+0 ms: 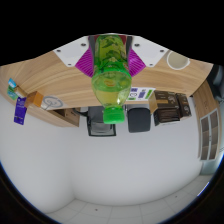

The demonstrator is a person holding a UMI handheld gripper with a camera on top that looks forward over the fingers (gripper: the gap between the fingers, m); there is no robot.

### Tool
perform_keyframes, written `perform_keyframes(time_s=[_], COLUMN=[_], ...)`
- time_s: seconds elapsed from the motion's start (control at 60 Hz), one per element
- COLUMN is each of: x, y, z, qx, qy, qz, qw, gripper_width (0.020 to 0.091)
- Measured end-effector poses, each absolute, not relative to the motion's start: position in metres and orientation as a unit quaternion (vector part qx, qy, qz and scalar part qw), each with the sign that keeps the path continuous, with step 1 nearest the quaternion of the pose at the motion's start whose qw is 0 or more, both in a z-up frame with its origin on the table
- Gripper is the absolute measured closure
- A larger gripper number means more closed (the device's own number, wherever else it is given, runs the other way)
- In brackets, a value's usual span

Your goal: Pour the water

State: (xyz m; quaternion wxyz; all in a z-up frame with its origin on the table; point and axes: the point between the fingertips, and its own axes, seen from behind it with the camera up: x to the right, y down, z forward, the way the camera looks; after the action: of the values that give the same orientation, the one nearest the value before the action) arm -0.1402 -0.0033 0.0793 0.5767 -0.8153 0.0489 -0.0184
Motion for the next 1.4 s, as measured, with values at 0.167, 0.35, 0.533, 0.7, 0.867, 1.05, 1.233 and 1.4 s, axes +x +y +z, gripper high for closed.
perform_keyframes(time_s=[0.167, 0.35, 0.533, 0.7, 0.867, 1.05, 1.233, 1.4], x=[-0.136, -0.138, -0.138, -0.140, -0.167, -0.197, -0.228, -0.244], y=[-0.009, -0.011, -0.026, -0.079, -0.152, -0.209, -0.236, -0.246], z=[0.087, 0.083, 0.101, 0.098, 0.102, 0.143, 0.194, 0.229], qx=[-0.788, -0.796, -0.788, -0.809, -0.843, -0.852, -0.846, -0.840], qy=[0.077, 0.081, 0.102, 0.117, 0.107, 0.085, 0.057, 0.044], qz=[0.011, 0.016, 0.020, 0.013, 0.009, -0.001, -0.003, -0.003], qw=[0.611, 0.599, 0.607, 0.576, 0.527, 0.517, 0.530, 0.541], gripper_width=[0.0622, 0.0512, 0.0259, 0.0251, 0.0251, 0.0247, 0.0249, 0.0257])
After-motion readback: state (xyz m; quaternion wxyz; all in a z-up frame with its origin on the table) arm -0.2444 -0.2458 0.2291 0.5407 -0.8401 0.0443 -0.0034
